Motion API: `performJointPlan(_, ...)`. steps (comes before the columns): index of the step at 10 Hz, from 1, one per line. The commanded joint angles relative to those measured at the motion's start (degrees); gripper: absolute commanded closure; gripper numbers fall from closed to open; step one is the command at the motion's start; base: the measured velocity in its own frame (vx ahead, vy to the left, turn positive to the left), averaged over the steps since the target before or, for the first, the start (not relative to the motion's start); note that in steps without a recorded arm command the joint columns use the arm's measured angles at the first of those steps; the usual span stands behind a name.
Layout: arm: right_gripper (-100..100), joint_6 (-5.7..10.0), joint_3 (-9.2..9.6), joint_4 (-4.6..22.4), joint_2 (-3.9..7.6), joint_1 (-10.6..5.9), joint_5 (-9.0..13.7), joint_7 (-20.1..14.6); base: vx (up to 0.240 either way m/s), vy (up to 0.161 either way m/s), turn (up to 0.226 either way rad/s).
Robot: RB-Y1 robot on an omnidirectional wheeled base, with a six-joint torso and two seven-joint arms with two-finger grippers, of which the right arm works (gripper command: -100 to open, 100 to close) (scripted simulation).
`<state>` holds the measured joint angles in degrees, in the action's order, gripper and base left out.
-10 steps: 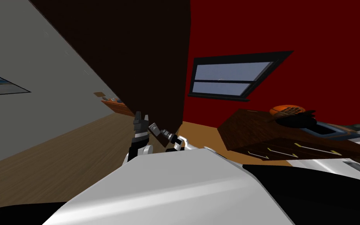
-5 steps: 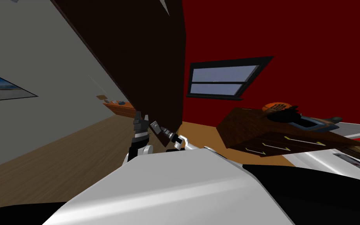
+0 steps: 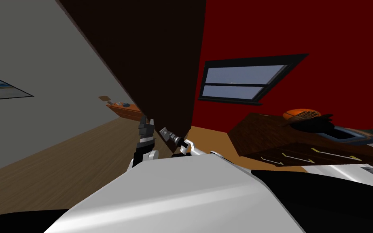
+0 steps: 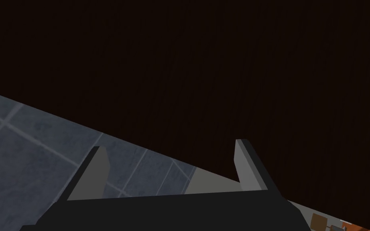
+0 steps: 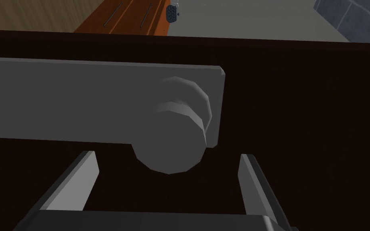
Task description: Push the door open
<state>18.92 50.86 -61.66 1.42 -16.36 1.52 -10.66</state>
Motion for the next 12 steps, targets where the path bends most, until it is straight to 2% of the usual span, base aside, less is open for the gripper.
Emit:
performJointPlan(1,-100,0.00,0.00,0.00,0.00,0.00,0.00,0.00,0.039,0.065,-0.003)
performJointPlan(2,100,0.00,0.00,0.00,0.00,0.00,0.00,0.00,-0.006,-0.010,-0.002)
performJointPlan(7,100,0.00,0.00,0.00,0.00,0.00,0.00,0.00,-0.008,-0.014,0.001)
performJointPlan(8,-100,0.32,-0.69,-0.16,1.26,0.40,0.16,0.13,-0.141,-0.060,-0.126)
performJointPlan(9,-100,0.46,-0.99,-0.23,1.23,0.57,0.23,0.18,-0.246,-0.110,-0.124)
performJointPlan(10,-100,0.65,-1.40,-0.32,0.68,0.81,0.32,0.26,-0.261,-0.137,-0.075)
performJointPlan(12,-100,0.23,-1.52,-0.20,1.51,0.56,0.24,0.36,-0.029,0.006,0.017)
